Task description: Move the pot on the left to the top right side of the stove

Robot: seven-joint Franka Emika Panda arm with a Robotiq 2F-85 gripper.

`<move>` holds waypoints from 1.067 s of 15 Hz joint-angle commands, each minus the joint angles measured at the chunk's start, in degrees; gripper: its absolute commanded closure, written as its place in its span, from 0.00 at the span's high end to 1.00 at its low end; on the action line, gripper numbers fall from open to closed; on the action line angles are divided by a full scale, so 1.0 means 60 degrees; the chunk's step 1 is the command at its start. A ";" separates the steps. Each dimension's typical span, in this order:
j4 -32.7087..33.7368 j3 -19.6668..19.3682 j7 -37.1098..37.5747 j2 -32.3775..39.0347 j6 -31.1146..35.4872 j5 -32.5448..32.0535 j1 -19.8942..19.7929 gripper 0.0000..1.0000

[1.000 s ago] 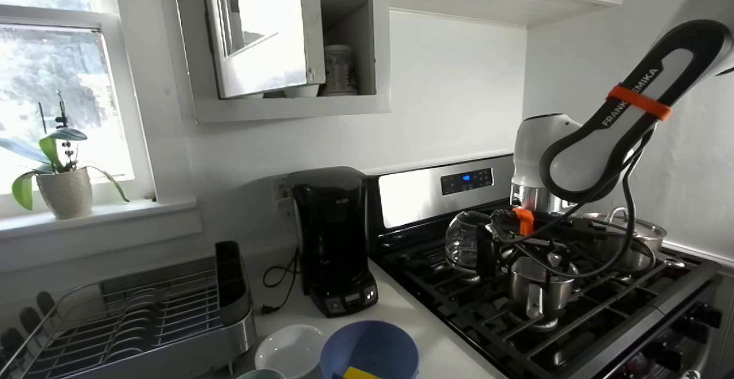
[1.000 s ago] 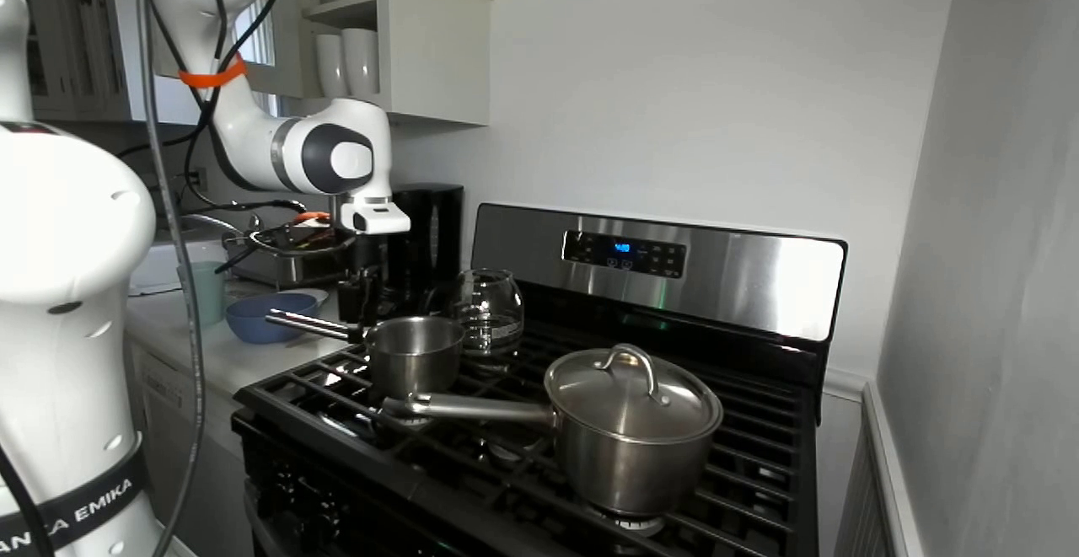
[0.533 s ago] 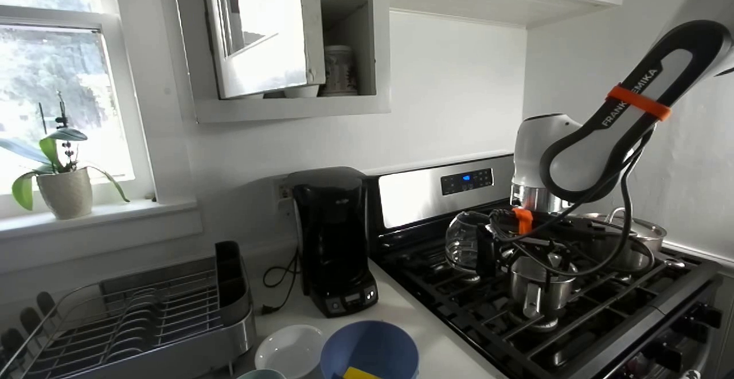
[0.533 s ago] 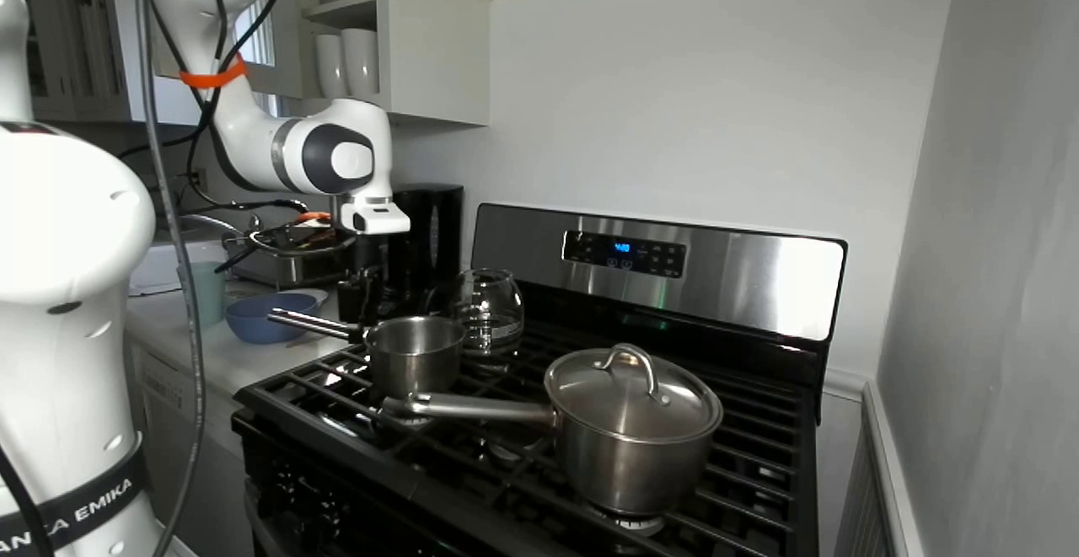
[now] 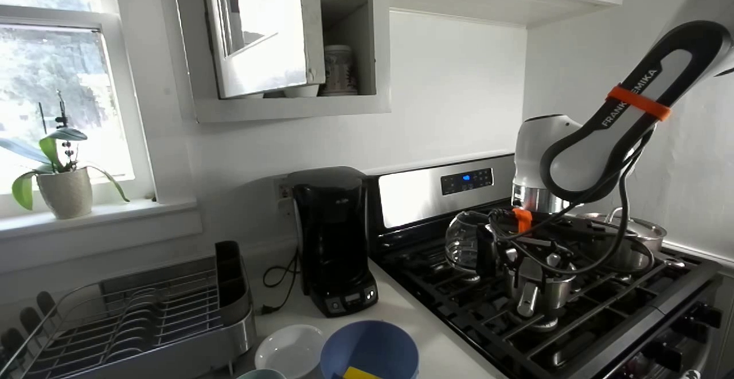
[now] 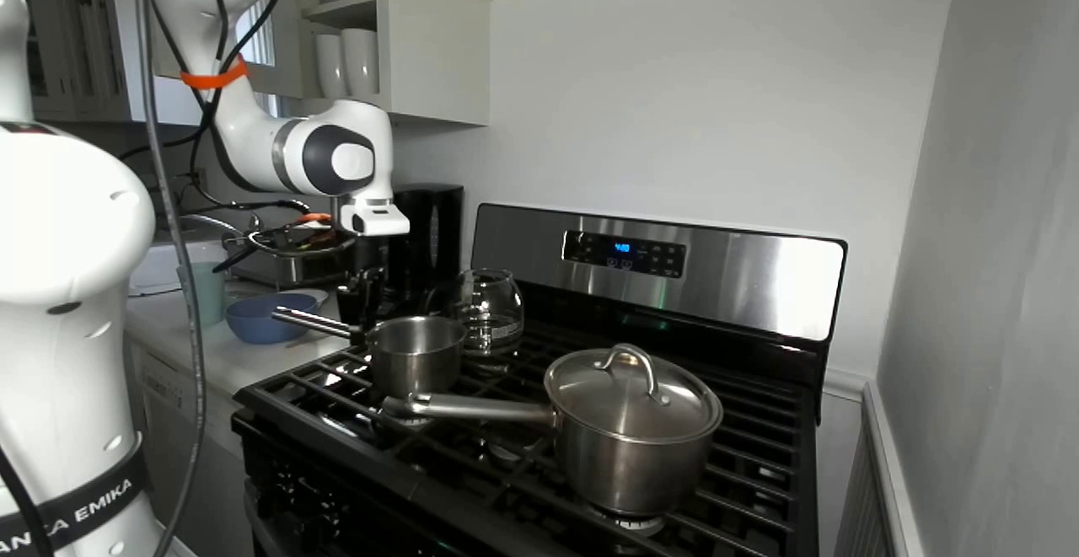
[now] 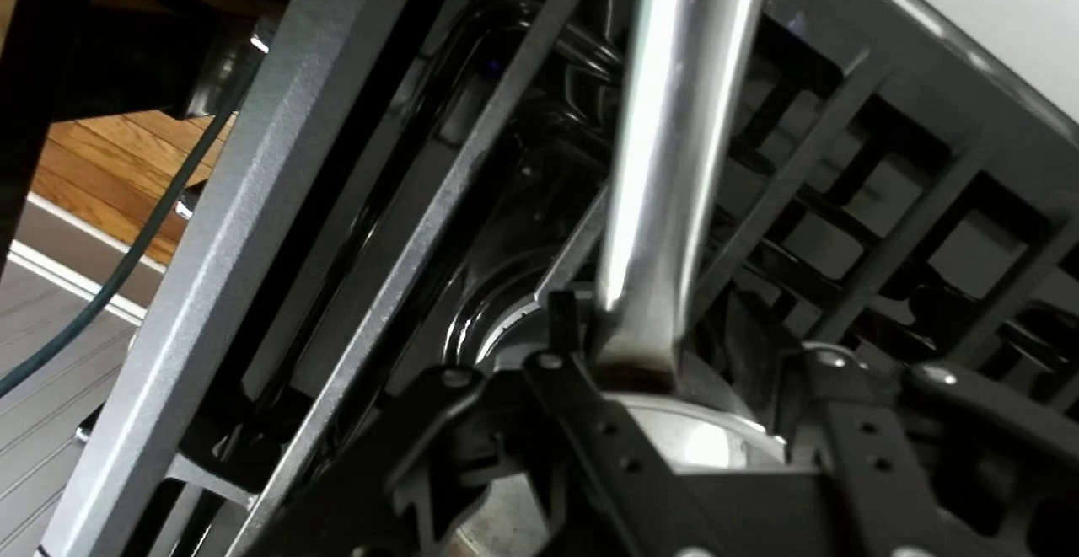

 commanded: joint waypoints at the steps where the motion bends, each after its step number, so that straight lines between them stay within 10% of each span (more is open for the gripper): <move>1: 0.0002 -0.0041 0.0275 0.0004 -0.0072 -0.0056 -0.0064 0.41; 5: -0.0001 -0.0084 0.0360 0.0025 -0.0107 -0.0047 -0.0075 0.06; 16: -0.0079 0.0082 0.0419 -0.1409 -0.0406 -0.0403 -0.0094 0.08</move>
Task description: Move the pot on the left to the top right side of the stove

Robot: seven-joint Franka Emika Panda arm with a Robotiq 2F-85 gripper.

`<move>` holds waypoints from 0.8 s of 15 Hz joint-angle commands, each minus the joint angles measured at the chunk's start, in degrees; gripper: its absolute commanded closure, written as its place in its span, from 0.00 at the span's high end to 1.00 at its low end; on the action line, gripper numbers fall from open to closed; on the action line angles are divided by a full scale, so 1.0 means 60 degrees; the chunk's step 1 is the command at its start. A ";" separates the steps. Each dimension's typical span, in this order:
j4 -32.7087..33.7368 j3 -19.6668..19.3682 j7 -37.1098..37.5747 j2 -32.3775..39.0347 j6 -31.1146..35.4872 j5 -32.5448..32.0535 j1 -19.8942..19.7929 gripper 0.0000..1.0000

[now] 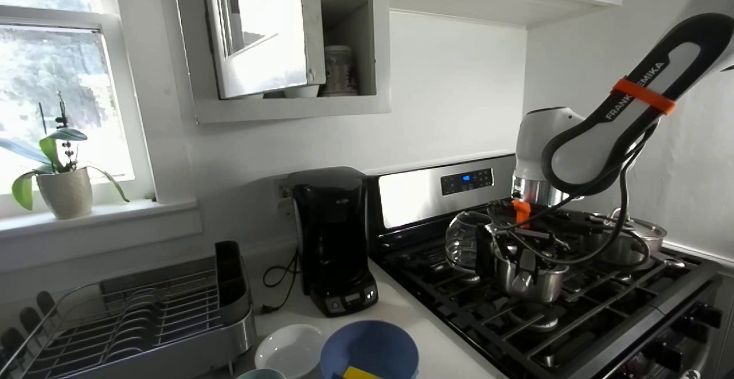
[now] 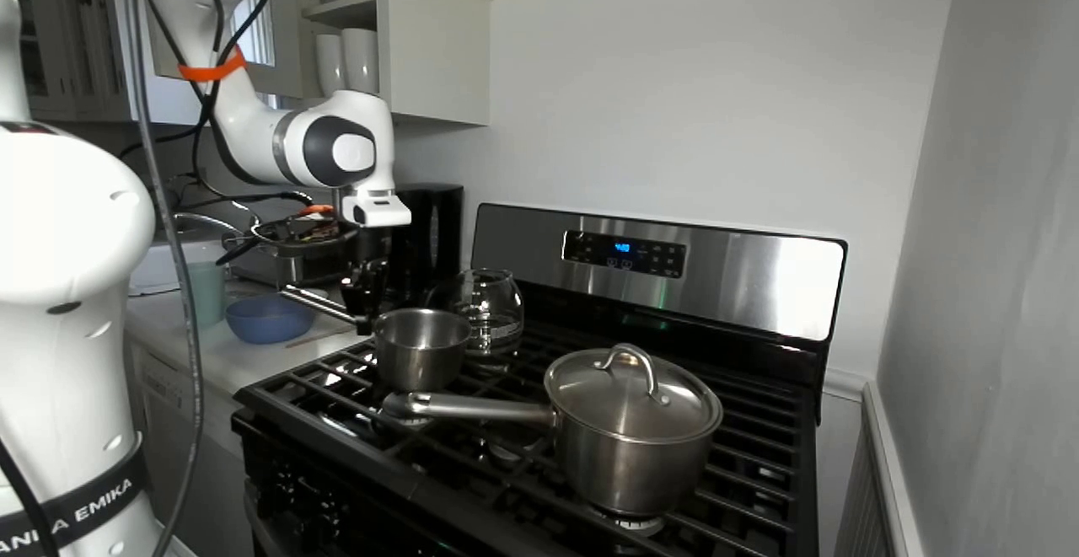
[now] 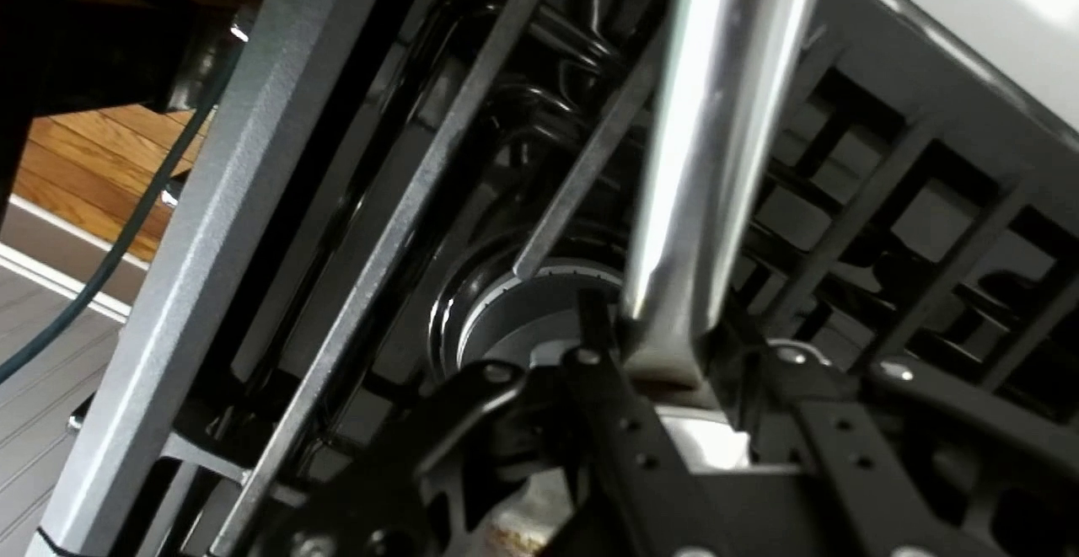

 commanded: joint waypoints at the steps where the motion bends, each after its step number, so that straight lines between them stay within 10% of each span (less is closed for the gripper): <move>1: -0.0129 0.0154 0.0242 -0.1186 -0.0367 -0.0351 -0.0103 0.08; 12: -0.0035 0.0239 0.0132 -0.1137 -0.0749 -0.0148 -0.0193 0.08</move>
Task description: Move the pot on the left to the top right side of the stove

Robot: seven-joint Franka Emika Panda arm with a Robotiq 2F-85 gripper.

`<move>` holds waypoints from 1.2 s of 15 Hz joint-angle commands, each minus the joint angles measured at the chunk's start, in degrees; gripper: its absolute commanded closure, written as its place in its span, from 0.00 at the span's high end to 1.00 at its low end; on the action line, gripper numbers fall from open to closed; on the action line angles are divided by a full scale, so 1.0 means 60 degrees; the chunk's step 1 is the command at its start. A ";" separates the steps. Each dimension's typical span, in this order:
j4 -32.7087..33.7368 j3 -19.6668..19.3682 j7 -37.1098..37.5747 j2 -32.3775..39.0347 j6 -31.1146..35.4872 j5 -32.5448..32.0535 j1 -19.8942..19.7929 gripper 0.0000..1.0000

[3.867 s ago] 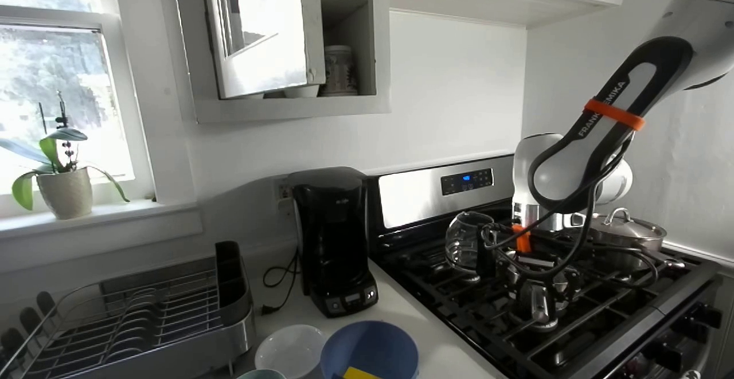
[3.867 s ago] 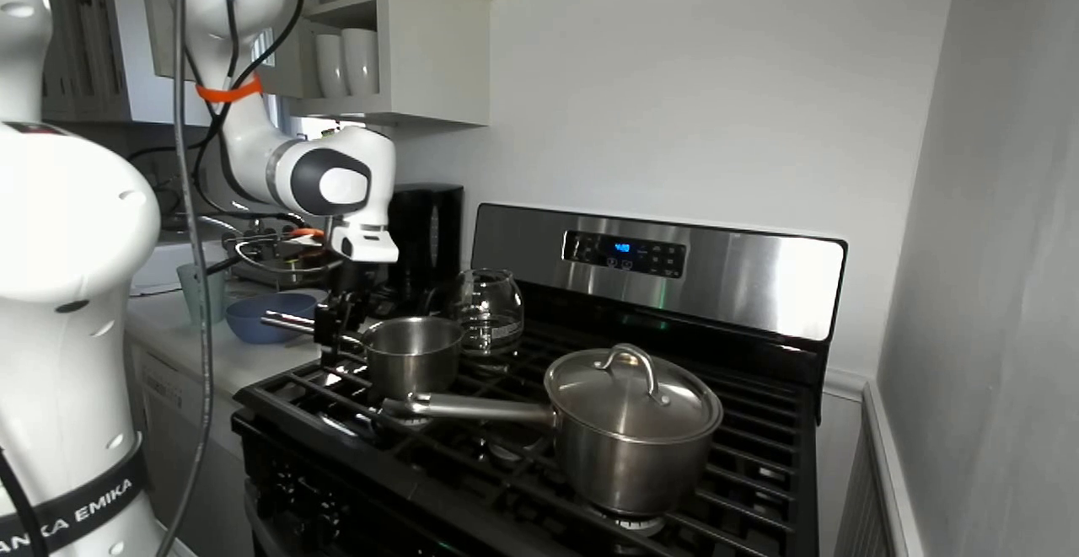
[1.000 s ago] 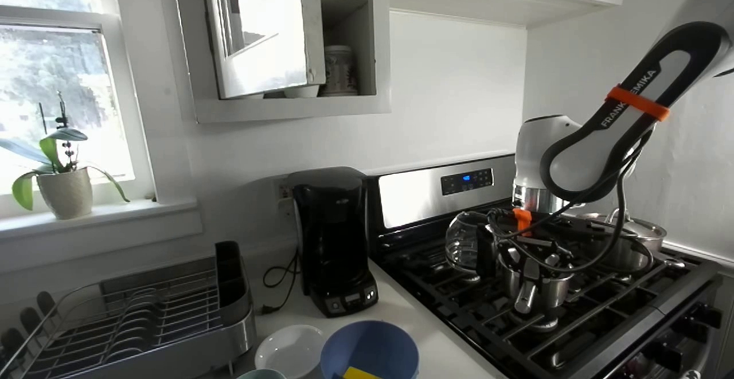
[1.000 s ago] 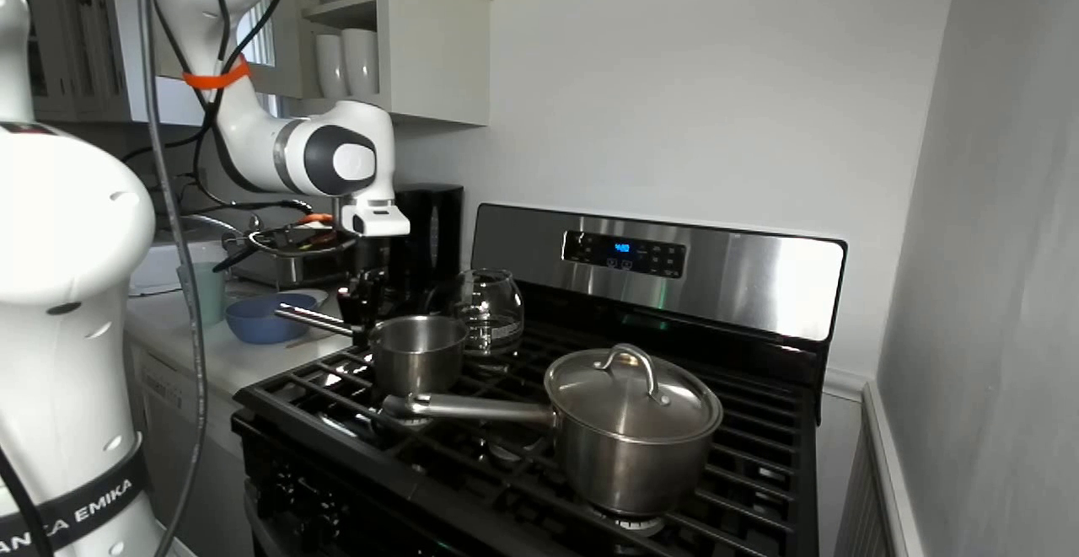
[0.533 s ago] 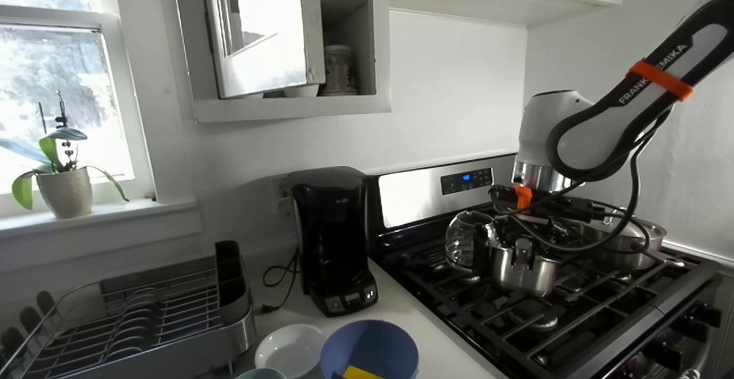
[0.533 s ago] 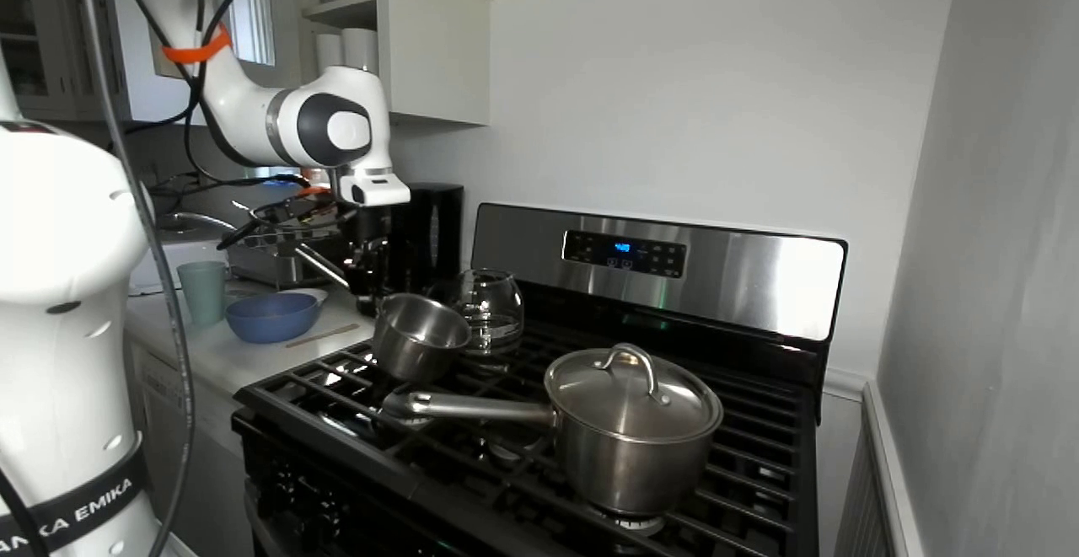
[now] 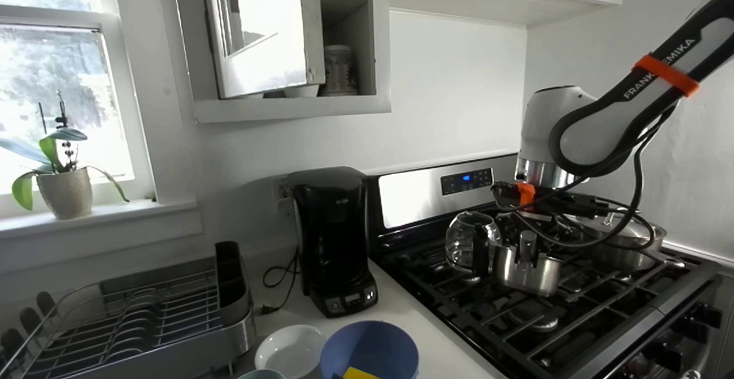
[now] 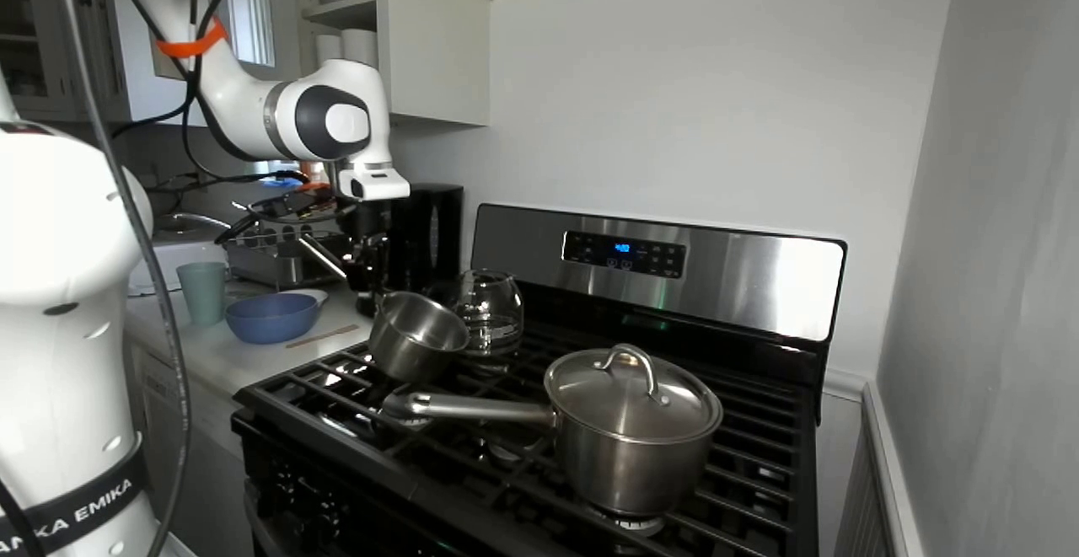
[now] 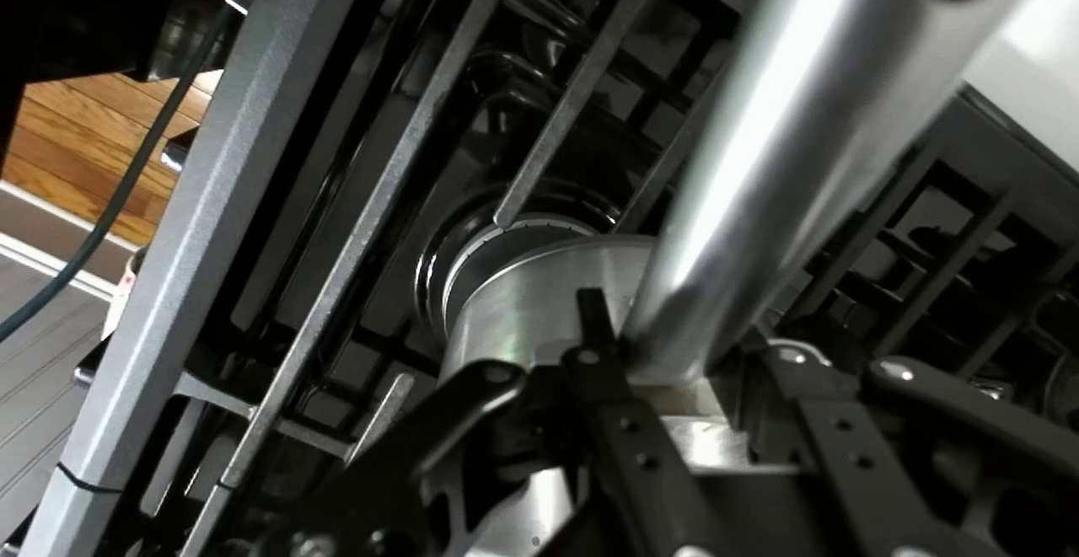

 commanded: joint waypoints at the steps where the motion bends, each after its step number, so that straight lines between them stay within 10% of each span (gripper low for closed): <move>1: 0.0003 0.0185 0.0146 -0.0010 -0.0191 -0.0081 -0.0066 0.08; 10: -0.0004 0.0810 0.1030 0.0827 0.0276 -0.1282 -0.0183 0.08; 18: -0.0009 0.1443 0.4962 0.0955 0.0764 -0.6243 -0.0924 0.08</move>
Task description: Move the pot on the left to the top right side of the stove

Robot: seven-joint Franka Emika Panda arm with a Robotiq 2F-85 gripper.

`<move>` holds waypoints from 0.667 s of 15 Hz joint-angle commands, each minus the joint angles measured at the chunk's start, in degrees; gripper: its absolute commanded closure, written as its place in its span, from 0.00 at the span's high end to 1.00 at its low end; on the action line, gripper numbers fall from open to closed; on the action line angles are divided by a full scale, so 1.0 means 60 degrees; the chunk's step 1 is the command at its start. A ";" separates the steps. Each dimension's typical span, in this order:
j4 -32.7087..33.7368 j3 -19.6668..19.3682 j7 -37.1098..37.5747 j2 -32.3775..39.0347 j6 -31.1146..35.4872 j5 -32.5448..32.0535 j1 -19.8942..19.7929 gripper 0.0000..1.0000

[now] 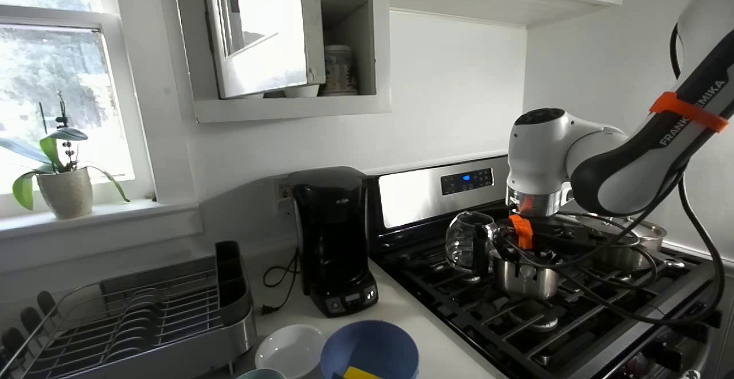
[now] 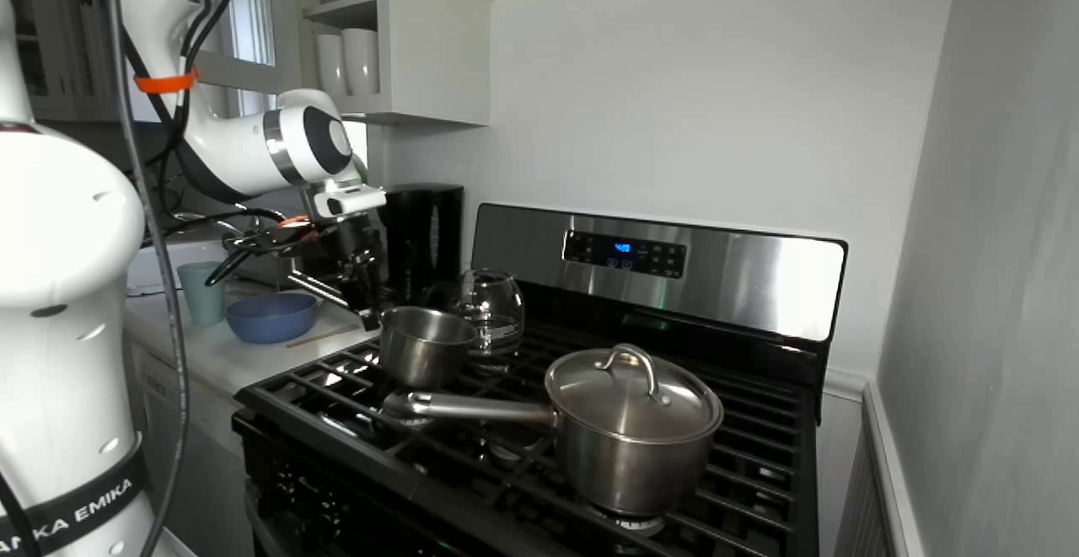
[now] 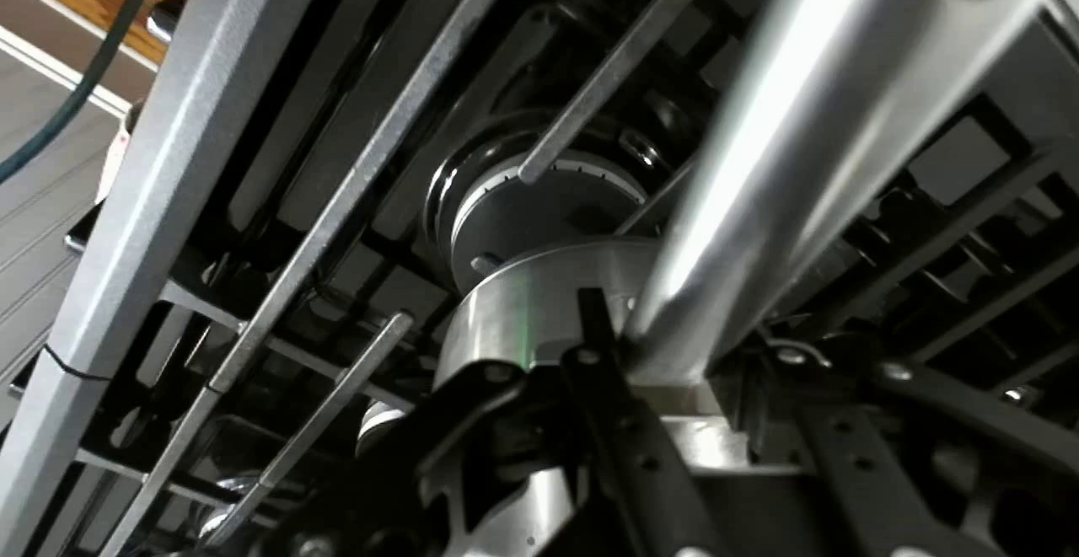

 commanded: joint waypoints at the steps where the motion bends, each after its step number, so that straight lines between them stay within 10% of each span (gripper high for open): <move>1: -0.0005 0.0251 0.1861 0.0081 0.0165 -0.2044 -0.0466 0.08; 10: -0.0036 0.0213 0.3003 0.0914 0.0073 -0.2127 0.0129 0.08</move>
